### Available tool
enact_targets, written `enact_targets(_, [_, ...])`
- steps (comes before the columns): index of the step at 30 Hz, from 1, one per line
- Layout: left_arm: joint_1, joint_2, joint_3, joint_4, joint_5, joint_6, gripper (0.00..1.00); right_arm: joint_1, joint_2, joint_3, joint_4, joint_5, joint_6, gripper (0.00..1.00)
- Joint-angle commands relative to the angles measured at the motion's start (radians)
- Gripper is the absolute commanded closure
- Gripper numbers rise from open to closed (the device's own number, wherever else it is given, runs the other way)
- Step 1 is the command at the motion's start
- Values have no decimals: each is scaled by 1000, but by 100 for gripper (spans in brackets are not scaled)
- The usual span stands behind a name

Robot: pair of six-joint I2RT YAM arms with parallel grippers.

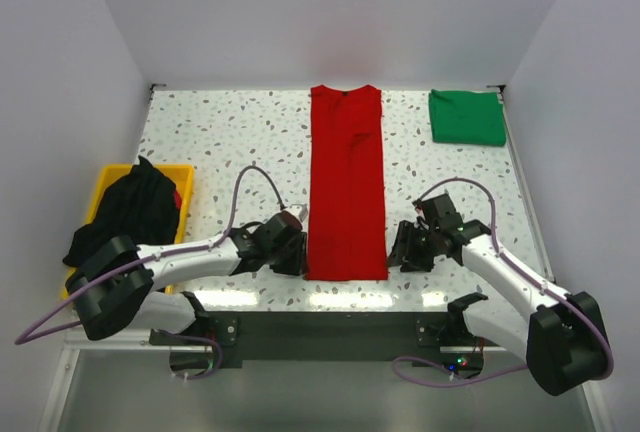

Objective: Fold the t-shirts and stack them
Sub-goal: Fold the tshirt

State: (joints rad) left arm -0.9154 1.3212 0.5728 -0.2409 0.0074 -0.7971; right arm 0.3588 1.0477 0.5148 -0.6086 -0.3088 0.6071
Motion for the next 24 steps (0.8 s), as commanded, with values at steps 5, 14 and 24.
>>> enact_targets(5, [-25, 15, -62, 112, 14, -51, 62, -3, 8, -74, 75, -44, 14, 50])
enact_targets(14, [-33, 13, -80, 86, 11, -71, 68, -3, 18, -137, 150, -64, 60, 51])
enact_targets(24, [-34, 3, -105, 75, 22, -83, 82, -1, 46, -193, 223, -98, 92, 66])
